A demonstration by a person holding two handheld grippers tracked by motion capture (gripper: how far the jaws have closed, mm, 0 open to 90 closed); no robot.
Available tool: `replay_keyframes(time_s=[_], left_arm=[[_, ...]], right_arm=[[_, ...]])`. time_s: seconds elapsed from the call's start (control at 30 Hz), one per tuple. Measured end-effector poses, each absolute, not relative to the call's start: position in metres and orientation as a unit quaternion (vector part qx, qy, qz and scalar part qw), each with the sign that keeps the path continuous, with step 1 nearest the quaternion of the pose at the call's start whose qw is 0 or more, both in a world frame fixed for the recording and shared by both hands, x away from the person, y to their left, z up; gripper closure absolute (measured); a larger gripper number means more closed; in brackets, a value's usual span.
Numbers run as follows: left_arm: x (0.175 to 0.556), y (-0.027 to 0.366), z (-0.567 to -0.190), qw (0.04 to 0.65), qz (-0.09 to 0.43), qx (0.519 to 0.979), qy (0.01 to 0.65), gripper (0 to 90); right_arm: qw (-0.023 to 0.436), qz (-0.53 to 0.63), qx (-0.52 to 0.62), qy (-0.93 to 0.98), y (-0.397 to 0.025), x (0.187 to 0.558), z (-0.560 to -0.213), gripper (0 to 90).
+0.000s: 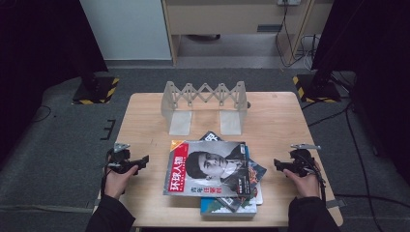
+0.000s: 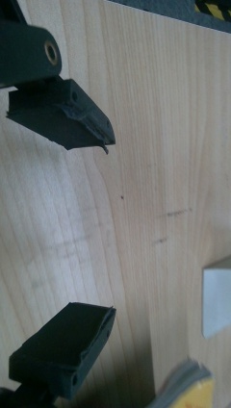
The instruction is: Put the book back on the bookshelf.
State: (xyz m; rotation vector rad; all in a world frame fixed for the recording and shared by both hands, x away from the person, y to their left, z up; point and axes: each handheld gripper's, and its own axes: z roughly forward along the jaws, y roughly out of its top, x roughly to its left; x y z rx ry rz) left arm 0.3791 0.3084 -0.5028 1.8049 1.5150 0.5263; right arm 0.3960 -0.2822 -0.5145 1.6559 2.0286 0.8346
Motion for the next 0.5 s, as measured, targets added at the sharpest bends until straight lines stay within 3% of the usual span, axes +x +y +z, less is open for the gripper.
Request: replay_keyframes(time_s=[0.5], left_arm=[[0.357, 0.289, -0.482, 0.400, 0.186, 0.705, 0.555, 20.0]], right_arm=[[0.189, 0.345, 0.578, 0.715, -0.263, 0.384, -0.489, 7.2]])
